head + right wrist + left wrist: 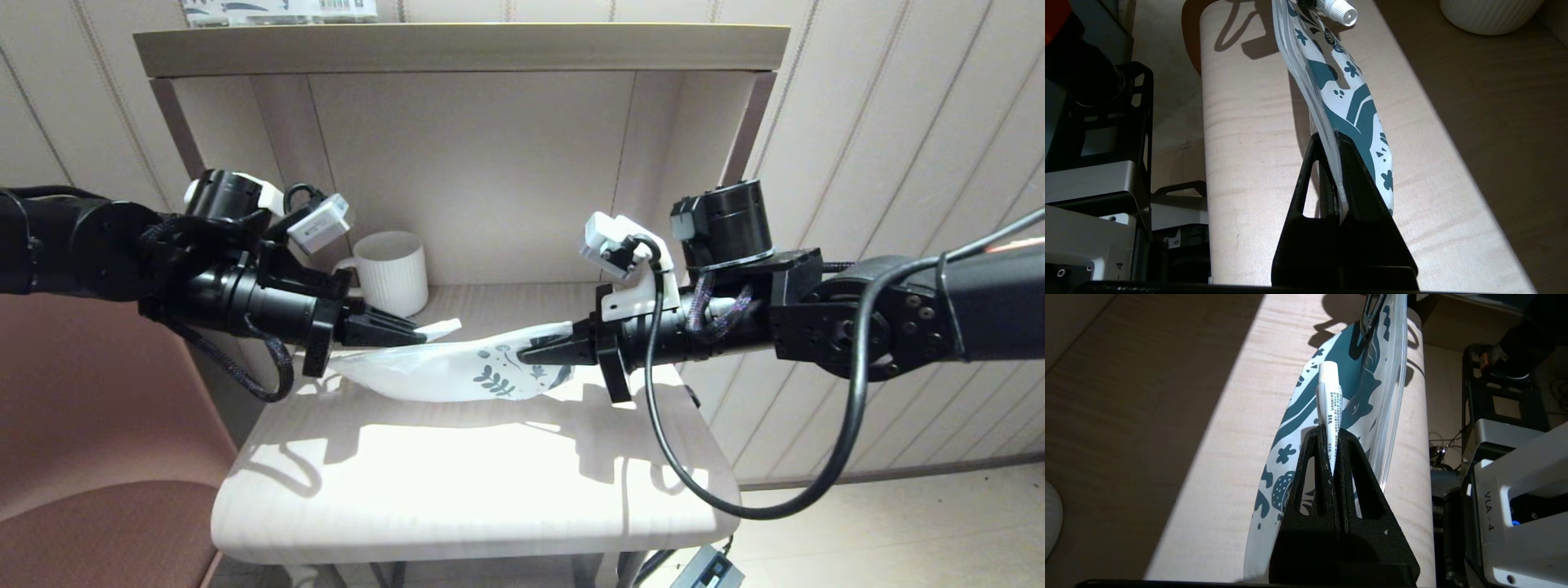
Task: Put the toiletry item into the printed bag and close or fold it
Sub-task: Place the toothpaste on the table
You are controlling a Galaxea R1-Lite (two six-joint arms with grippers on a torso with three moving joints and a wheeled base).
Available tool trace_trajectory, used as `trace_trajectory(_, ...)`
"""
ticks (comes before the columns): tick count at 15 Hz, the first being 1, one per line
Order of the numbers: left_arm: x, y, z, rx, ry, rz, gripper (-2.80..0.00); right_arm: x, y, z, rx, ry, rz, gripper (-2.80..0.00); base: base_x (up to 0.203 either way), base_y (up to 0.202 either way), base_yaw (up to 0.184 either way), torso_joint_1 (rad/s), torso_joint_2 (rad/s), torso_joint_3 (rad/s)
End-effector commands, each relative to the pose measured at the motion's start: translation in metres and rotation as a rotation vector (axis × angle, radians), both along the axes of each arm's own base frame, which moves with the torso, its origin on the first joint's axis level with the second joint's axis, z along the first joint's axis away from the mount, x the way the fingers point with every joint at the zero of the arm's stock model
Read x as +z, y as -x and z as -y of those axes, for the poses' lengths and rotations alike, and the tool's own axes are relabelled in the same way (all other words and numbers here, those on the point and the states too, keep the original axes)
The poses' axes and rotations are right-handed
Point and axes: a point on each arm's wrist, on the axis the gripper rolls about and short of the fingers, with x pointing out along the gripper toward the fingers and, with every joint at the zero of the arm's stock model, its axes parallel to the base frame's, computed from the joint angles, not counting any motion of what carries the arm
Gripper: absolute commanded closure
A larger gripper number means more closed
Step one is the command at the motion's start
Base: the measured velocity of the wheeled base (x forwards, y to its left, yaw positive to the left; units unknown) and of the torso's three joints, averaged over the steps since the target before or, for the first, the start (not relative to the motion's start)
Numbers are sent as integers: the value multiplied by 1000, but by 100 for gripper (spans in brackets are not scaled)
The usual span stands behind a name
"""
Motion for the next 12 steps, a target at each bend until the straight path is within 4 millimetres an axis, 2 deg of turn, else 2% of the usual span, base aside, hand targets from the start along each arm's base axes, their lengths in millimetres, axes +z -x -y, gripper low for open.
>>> trace_trajectory(1,-4,-2,0,-5,1,-11,0,-1,0,-1,7,-1,0,0,0,0,0,0,0,0)
trace_trajectory(5,-9,1,2,-12,-4,-35,0,0,0,-1,6,-2,2,0,0,0,0,0,0,0)
trace_trajectory(9,-13,15,9,-39,-14,-57,0,7,-4,-3,-12,-9,29,0,0,0,0,0,0,0)
trace_trajectory(12,-1,15,10,-40,-5,-14,0,3,-6,-4,-85,36,78,0,0,0,0,0,0,0)
